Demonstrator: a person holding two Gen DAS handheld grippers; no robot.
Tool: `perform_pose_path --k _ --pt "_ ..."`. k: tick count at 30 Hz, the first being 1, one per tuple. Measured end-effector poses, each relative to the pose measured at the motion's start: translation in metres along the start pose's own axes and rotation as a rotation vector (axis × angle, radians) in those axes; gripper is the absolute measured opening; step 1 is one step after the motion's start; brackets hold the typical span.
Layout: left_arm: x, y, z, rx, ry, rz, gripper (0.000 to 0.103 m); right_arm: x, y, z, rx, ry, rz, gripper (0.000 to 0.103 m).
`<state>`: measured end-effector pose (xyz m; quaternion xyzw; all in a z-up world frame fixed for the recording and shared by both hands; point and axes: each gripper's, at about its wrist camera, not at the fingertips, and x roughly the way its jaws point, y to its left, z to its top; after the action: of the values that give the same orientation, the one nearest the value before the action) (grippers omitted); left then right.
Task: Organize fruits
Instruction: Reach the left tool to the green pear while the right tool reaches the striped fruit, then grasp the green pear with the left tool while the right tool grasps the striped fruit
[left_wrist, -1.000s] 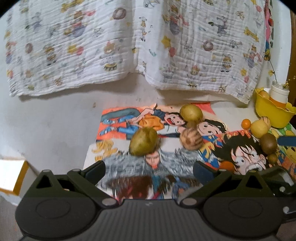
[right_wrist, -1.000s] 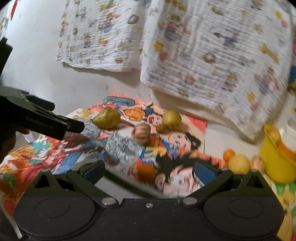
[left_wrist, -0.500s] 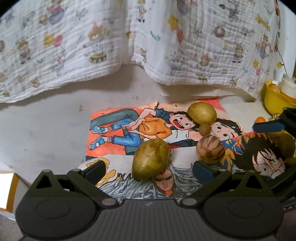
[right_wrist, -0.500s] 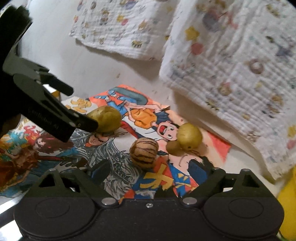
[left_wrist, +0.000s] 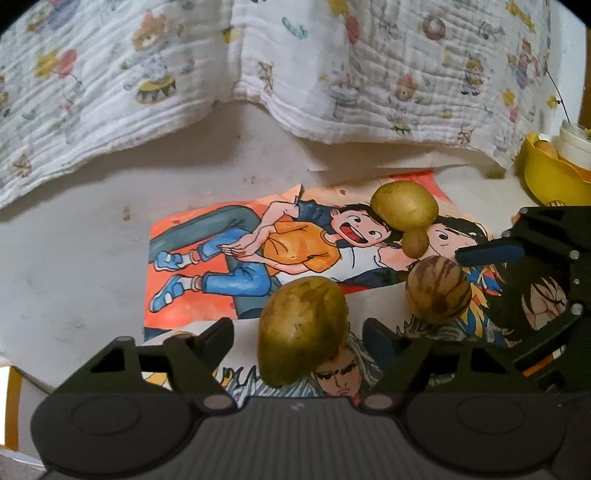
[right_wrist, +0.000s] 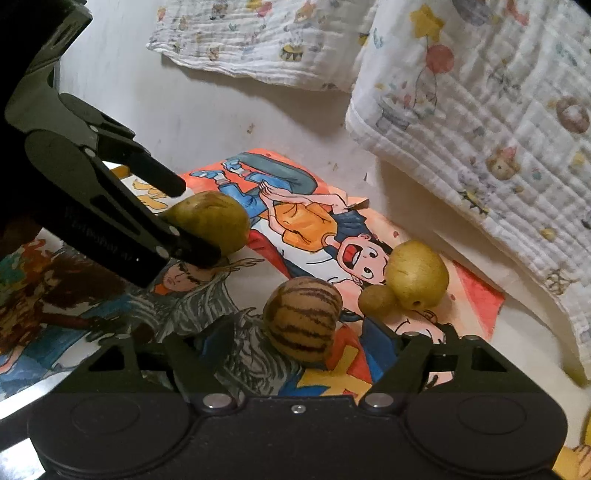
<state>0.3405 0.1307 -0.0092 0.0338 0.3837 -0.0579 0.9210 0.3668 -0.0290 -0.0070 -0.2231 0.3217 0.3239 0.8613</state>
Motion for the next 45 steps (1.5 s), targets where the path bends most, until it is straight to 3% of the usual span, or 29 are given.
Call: perform_pose_path --k 8,12,29,45 --pt "0.011 0.0 0.004 0.014 0.009 -0.031 0.064 0.011 -0.004 0.001 0.045 -0.002 0.021 0.061" --pt "0.014 0.0 0.006 0.015 0.012 -0.023 0.06 0.013 -0.007 0.002 0.067 -0.003 0.014 0.049" --pt "-0.01 -0.007 0.0 -0.044 0.014 -0.021 0.057 -0.011 -0.006 -0.002 0.11 -0.038 0.038 0.047" --pt "-0.092 -0.056 -0.023 -0.052 -0.046 -0.099 0.057 -0.106 0.019 -0.034 0.13 -0.058 0.071 0.047"
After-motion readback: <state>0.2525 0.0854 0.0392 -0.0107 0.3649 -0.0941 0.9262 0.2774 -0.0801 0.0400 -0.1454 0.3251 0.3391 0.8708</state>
